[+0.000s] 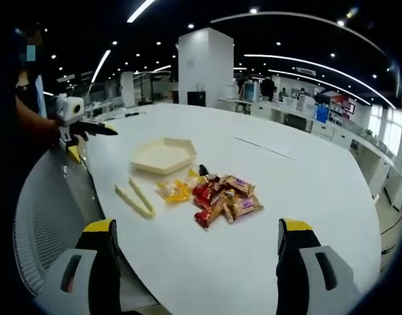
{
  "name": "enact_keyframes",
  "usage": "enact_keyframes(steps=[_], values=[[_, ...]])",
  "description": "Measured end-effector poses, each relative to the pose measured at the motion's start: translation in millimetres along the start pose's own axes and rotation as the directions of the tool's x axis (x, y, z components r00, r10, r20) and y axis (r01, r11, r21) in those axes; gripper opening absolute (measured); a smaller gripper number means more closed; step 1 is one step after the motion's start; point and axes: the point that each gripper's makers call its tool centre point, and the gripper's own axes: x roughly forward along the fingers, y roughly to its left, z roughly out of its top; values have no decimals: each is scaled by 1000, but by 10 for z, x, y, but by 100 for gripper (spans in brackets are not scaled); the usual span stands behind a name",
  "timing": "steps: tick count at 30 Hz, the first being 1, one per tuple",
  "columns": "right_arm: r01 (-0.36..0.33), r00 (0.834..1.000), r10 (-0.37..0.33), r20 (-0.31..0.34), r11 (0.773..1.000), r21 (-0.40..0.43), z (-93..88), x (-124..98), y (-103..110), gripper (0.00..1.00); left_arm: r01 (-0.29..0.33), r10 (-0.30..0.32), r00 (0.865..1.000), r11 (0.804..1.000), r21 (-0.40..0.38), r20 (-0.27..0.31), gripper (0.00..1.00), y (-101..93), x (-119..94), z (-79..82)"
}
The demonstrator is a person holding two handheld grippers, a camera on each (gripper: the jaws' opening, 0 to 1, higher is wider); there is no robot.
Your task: Place the target food into the container with the food tongs after gripping and lifting it, then release it inside without dropping or visibly crushing the food.
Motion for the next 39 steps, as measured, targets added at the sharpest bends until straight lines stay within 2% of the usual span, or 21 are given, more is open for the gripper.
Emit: enact_keyframes(steps=[4, 6, 9, 15, 18, 21, 23, 24, 28, 32, 35, 36, 38, 39], values=[[10, 1000, -10, 18, 1000, 14, 15, -39, -2, 100, 78, -70, 995, 989, 127, -70, 98, -68, 100, 33], [10, 1000, -10, 26, 1000, 17, 7, -51, 9, 100, 123, -110, 990, 981, 150, -90, 96, -97, 150, 87], [5, 999, -6, 48, 1000, 15, 17, -64, 42, 100, 150, -130, 986, 968, 203, -109, 95, -69, 215, 150], [3, 999, -4, 50, 1000, 16, -13, -94, 68, 100, 186, -158, 978, 955, 232, -135, 91, -37, 285, 241], [10, 999, -12, 47, 1000, 23, -31, -112, 57, 100, 193, -161, 977, 948, 255, -139, 93, -45, 326, 243], [14, 999, -16, 49, 999, 32, -39, -123, 50, 100, 224, -179, 969, 930, 293, -172, 85, -80, 390, 156], [13, 999, -15, 51, 999, 32, -41, -125, 59, 100, 243, -192, 964, 918, 313, -186, 84, -121, 436, 116], [11, 998, -12, 56, 999, 32, -34, -126, 75, 100, 268, -210, 955, 913, 308, -208, 83, -159, 478, 55], [8, 999, -10, 52, 999, 34, -50, -125, 90, 100, 293, -203, 940, 891, 346, -273, 72, -149, 580, -126], [4, 998, -6, 55, 999, 38, -45, -124, 106, 100, 315, -216, 929, 886, 341, -300, 67, -143, 649, -214], [-6, 998, 4, 58, 999, 41, -43, -117, 127, 100, 348, -232, 914, 870, 349, -333, 58, -174, 697, -287], [-8, 998, 6, 56, 999, 39, -48, -110, 134, 100, 349, -231, 914, 867, 355, -334, 57, -184, 724, -299], [-15, 998, 12, 57, 999, 40, -52, -96, 147, 100, 385, -261, 894, 863, 328, -364, 52, -250, 767, -354], [-19, 998, 17, 55, 999, 41, -57, -82, 160, 100, 393, -261, 890, 855, 338, -375, 50, -265, 807, -380]])
